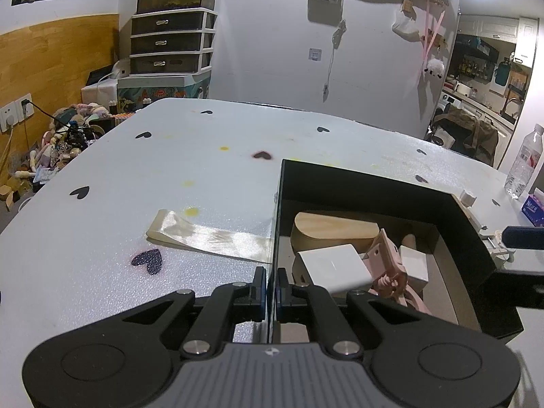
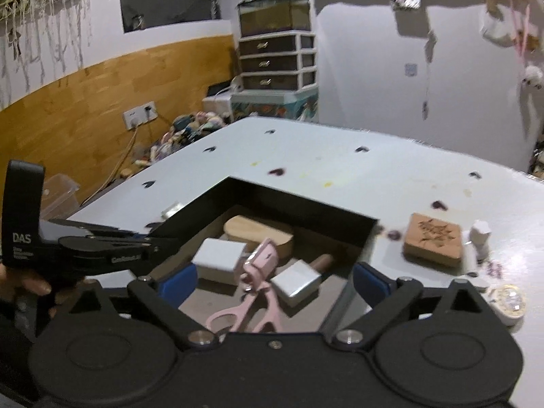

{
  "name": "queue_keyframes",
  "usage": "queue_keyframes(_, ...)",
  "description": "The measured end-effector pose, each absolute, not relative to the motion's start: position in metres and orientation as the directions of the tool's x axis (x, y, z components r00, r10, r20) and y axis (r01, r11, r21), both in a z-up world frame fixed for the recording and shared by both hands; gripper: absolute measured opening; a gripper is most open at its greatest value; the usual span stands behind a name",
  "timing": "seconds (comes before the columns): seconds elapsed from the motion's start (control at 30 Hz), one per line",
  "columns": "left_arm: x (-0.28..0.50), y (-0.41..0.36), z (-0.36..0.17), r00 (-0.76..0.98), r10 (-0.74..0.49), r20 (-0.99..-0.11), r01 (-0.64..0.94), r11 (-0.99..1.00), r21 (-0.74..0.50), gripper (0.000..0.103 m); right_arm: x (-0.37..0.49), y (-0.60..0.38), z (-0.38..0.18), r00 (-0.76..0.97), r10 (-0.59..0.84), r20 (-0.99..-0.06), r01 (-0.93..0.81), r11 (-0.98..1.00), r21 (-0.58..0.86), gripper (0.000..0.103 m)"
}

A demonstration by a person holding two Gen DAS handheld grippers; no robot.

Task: Organize rigid objects
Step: 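Open the right gripper and move it toward the white clip, then grasp the white plastic clip with the right gripper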

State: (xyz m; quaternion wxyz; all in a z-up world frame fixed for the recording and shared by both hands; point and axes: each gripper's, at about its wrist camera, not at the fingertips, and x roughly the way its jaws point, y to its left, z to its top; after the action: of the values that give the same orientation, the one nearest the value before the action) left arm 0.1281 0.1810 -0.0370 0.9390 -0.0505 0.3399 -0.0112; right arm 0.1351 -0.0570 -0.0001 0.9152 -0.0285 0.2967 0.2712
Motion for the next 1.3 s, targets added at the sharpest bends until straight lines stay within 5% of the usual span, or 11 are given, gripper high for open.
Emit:
queue_keyframes(0.53,0.128,0.182,-0.037,0.769,-0.053,-0.637,-0.015,0.995,-0.101,0.005,0.151,-0.138,-0.035,0.757,0.216,-0.616,-0.183,0.976,0.116,0.098)
queue_keyframes(0.73,0.128,0.182,-0.037,0.769,-0.054,-0.637,-0.015,0.995,-0.102,0.005,0.175,-0.166,-0.062,0.73,0.115,-0.674,-0.051,0.992,0.114,0.085)
queue_keyframes(1.3,0.131,0.181,-0.038,0.763,-0.054,-0.644,-0.016,0.995,-0.102,0.005,0.232,-0.154,-0.081,0.749,0.116,-0.652,-0.136,0.991,0.021,0.062)
